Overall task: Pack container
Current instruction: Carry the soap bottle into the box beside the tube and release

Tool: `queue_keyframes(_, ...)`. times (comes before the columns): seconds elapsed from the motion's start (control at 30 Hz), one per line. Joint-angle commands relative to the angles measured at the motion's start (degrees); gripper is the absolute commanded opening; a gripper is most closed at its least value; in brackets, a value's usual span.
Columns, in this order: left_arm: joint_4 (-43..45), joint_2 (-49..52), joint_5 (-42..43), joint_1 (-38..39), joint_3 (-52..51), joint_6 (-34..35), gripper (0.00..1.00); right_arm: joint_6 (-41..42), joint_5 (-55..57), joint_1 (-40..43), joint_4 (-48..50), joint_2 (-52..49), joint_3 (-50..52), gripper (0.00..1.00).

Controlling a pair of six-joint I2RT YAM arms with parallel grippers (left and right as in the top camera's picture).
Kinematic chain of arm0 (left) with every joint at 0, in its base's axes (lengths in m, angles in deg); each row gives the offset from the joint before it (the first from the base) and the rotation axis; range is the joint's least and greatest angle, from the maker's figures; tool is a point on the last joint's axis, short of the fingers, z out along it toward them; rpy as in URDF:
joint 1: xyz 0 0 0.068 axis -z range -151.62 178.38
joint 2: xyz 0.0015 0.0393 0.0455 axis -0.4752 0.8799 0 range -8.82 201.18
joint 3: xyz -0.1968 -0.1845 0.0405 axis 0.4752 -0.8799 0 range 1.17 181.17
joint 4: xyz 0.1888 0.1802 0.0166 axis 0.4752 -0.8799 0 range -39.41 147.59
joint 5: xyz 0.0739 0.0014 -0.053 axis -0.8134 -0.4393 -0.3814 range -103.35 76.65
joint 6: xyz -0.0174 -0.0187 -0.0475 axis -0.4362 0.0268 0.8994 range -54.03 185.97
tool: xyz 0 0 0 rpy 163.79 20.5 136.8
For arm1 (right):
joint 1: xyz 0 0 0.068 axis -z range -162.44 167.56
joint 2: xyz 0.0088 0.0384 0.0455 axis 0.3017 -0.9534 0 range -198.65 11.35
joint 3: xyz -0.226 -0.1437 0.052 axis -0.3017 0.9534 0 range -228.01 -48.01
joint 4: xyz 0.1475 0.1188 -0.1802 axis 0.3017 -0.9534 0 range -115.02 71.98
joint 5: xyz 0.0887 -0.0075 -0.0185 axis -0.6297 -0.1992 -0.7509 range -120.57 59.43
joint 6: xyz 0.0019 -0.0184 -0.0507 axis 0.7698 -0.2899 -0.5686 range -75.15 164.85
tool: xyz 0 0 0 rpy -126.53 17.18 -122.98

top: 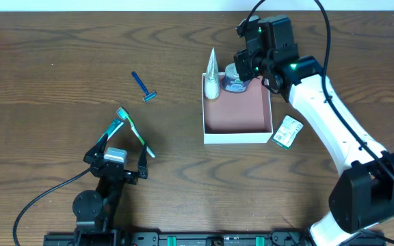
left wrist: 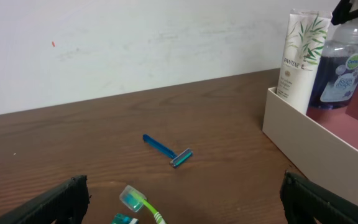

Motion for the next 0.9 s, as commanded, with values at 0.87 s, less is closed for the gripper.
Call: queue_keyframes(0.87, -1.9, 0.0, 0.6, -0.3, -1.1, 0.3, 0.98, -3.1, -1.2, -0.6, 4.8, -4.9, -1.9, 0.01)
